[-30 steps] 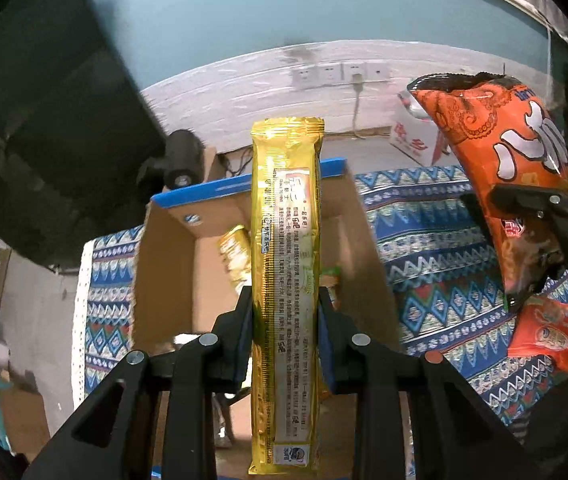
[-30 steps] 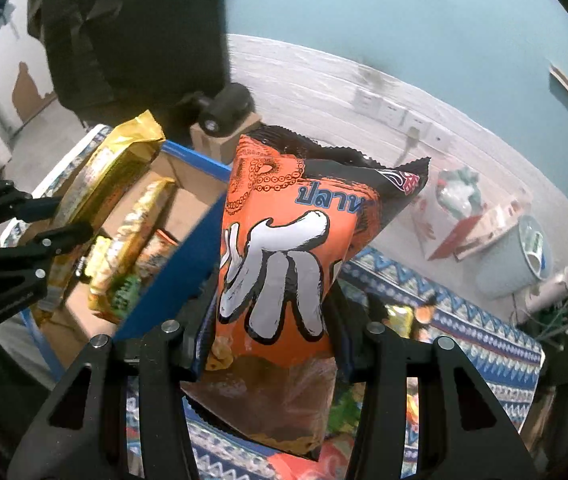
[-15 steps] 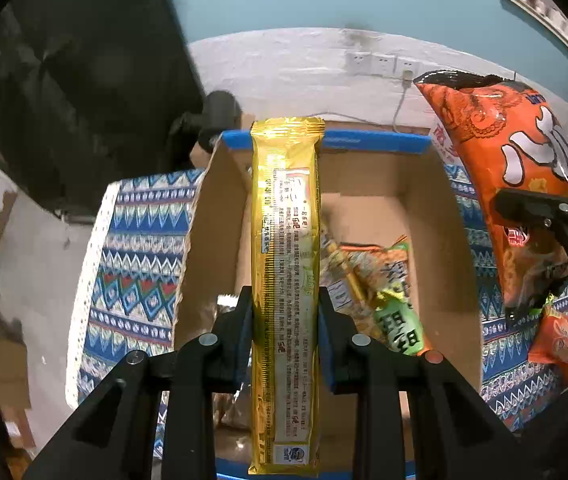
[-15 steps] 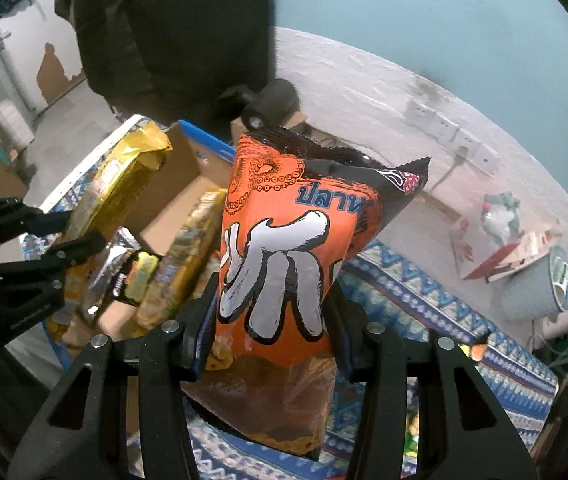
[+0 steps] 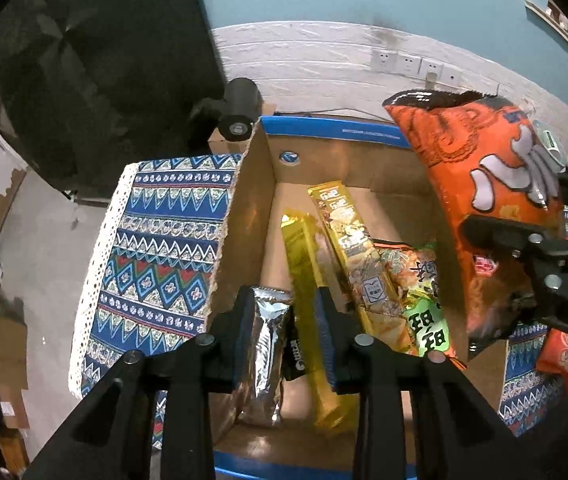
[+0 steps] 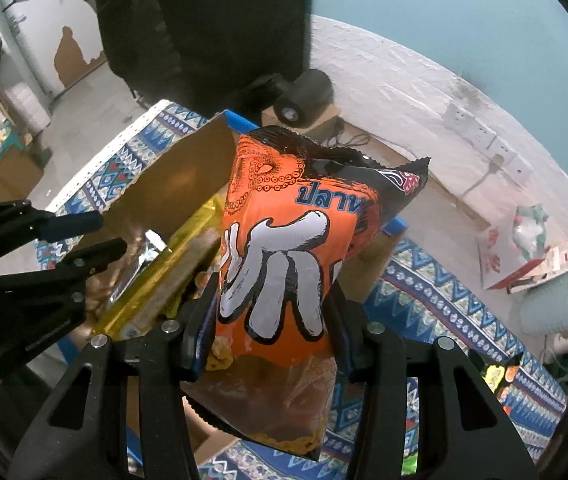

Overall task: Organize snacks
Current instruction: 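Lower the orange chip bag into the box and open the right gripper, then move both grippers back over the remaining snack pile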

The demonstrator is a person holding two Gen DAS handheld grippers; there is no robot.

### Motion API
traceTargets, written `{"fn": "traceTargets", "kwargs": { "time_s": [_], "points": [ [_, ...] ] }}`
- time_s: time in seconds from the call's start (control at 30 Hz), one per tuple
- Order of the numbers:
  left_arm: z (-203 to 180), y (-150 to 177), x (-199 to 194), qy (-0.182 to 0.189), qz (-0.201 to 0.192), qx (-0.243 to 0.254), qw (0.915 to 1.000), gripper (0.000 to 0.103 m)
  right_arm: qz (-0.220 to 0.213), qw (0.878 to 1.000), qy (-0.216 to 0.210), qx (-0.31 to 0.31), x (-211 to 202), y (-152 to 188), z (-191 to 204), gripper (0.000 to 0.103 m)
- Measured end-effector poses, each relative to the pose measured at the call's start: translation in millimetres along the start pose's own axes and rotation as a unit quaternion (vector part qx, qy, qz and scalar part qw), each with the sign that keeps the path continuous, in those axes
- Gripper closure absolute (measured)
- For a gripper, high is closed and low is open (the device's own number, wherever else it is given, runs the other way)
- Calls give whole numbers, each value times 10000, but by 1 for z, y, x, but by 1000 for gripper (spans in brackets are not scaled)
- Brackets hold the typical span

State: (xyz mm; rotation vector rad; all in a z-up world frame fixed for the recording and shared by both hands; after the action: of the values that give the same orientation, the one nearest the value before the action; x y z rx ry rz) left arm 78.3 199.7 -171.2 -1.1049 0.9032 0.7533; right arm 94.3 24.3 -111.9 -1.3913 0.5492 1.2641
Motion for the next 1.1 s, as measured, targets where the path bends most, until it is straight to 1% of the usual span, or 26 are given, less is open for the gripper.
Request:
{"fn": "traceTargets", "kwargs": {
  "time_s": [0.03,0.07,0.27,0.3,0.37,0.53,0.6,0.67,0.7,0.73,0.8,0.9,1.0,1.1],
  "points": [
    [1,1,-1,-4,-9,-20,10000,64,27,10000,-26,7,2,0,2,56],
    [2,1,-3,-11,-27,-38,10000,62,57,10000,-60,15,4,-1,3,56],
    [5,1,-10,-28,-71,-59,10000,61,191,9997,-127,-63,17,-1,14,56],
    [6,1,-12,-26,-78,-66,9999,59,208,9997,-139,-72,18,-1,16,56],
    [6,1,-15,-52,-114,-68,9999,51,252,9995,-145,-118,21,0,19,56],
    [7,1,-19,-98,-150,-61,9998,49,346,9991,-215,-148,28,1,24,55],
    [6,1,-19,-90,-130,-69,9999,46,380,9990,-211,-145,29,1,25,55],
    [4,0,-20,-72,-141,-66,9999,44,303,9992,-169,-185,24,-1,25,55],
    [4,-1,-20,-74,-145,-66,9998,44,280,9993,-155,-196,23,-2,25,53],
    [3,-1,-20,-73,-146,-63,9998,44,247,9994,-134,-202,21,-3,25,47],
    [-1,-3,-21,-43,-147,-49,9999,44,151,9996,-100,-197,16,-5,23,41],
    [-9,-5,-22,-2,-154,24,9999,44,71,9998,-48,-152,8,-6,16,39],
    [-18,-8,-23,-8,-164,140,9998,44,10,9999,51,-142,0,-5,8,34],
    [-26,-11,-24,-15,-168,235,9996,44,-48,9996,208,-168,-6,-2,-3,33]
  ]
}}
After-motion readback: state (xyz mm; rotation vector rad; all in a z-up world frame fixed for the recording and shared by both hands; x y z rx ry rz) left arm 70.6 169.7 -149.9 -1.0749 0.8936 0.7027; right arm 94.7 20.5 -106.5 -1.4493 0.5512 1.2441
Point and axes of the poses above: each gripper's, at about its wrist camera, not at the fingertips, and x roughly the way its jaws point, z to its left, y to its underside, the point moved 10 cm from there along x, roughly the way its jaws point, and after that the axes turned 12 degrees about x, right-handed, at the moved point
